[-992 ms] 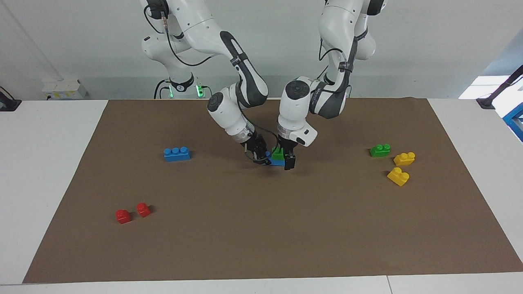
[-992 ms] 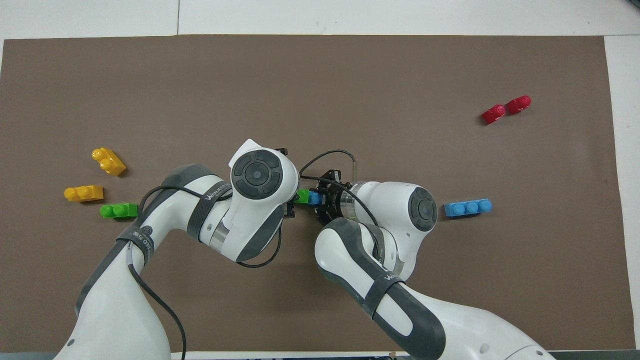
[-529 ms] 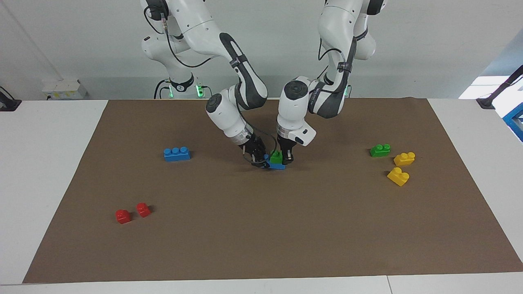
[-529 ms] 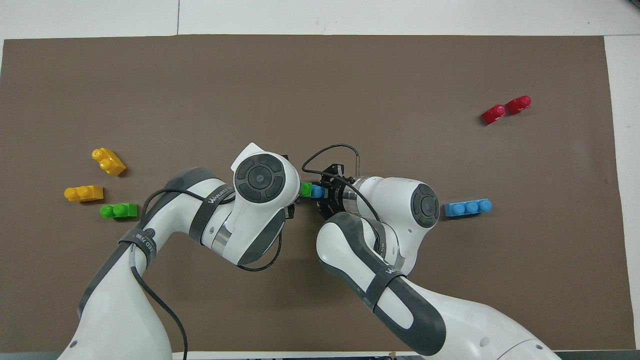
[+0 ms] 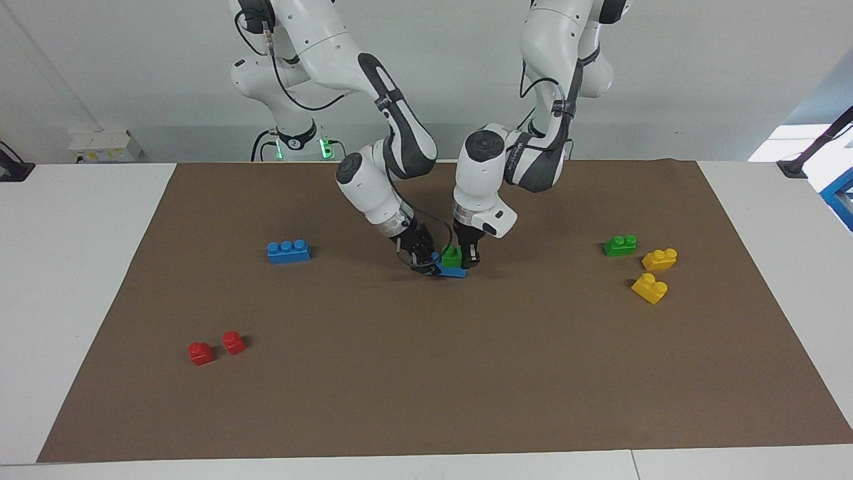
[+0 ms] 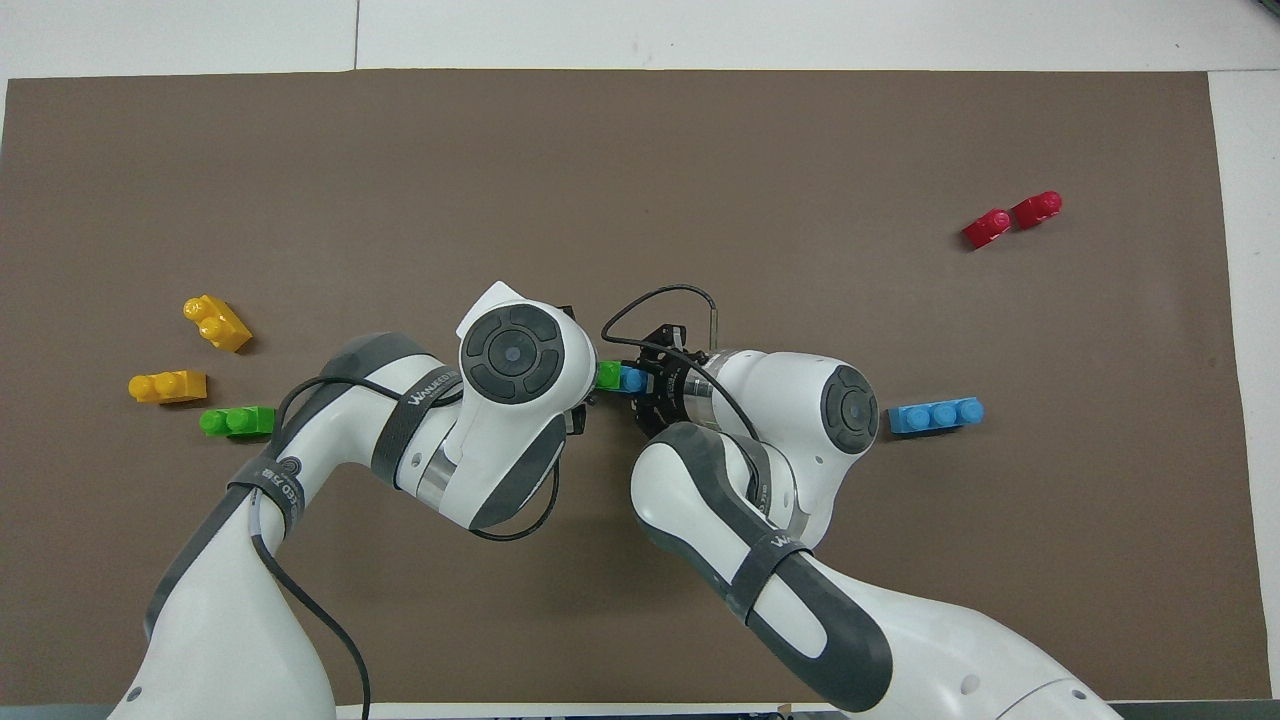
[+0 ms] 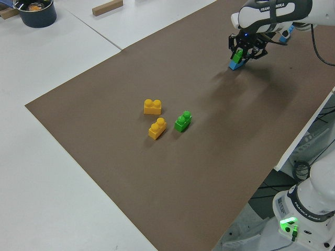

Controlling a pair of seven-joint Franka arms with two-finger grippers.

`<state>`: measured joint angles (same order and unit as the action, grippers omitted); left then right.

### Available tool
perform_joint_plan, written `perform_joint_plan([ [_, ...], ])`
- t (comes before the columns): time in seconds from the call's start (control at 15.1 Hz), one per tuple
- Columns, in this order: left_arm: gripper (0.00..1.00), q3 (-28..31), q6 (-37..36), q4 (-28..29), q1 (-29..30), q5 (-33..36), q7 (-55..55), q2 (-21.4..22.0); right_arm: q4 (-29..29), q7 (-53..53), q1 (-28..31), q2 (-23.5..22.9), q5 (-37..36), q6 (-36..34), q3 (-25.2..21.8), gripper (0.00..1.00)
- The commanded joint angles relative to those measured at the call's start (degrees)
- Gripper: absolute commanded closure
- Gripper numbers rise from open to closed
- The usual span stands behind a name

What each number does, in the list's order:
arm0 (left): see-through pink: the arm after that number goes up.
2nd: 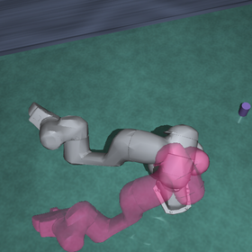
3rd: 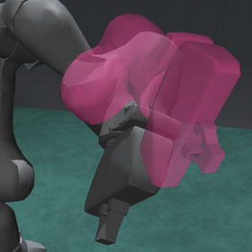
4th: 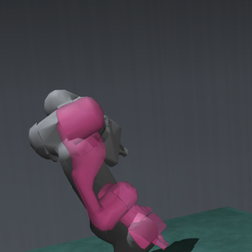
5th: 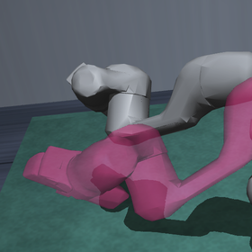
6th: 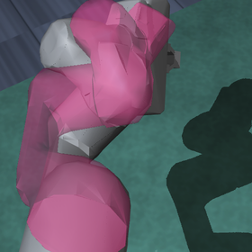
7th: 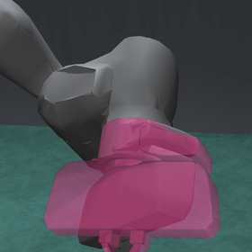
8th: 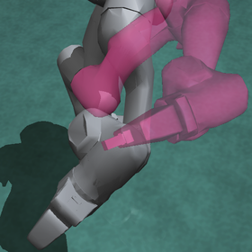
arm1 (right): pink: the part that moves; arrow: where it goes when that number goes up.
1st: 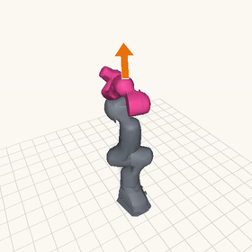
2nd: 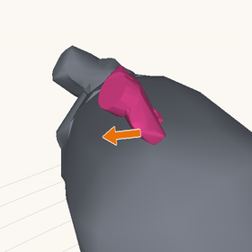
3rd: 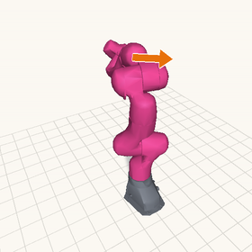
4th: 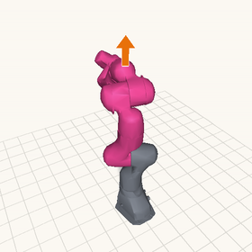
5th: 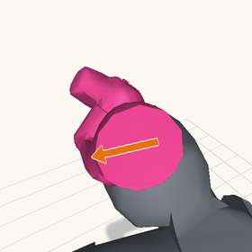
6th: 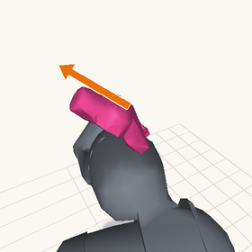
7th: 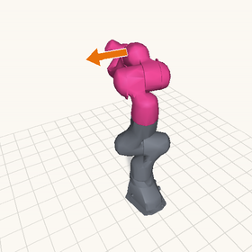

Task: Remove green block with left arm and hold with right
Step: 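Pull the green brick away with the left gripper while the right gripper holds blue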

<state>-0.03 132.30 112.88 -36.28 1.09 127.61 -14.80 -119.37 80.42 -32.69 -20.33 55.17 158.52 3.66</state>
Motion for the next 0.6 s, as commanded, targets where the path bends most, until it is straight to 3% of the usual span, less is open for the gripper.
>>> perform_joint_plan([
  [0.0,1.00,0.4,-4.0,-4.2,2.2,1.2,-0.8,2.1,-1.4,-2.8,-0.5,0.3,2.2,-0.8,0.7,1.00],
  [0.33,1.00,0.4,-9.5,-5.9,3.0,0.8,-2.1,5.6,-1.7,-3.9,-0.4,0.4,2.2,-0.8,0.7,1.00],
  [0.53,1.00,0.5,-13.9,-5.9,6.2,0.7,-8.9,6.8,-1.7,-4.0,-0.4,0.4,2.2,-0.9,0.7,1.00],
])
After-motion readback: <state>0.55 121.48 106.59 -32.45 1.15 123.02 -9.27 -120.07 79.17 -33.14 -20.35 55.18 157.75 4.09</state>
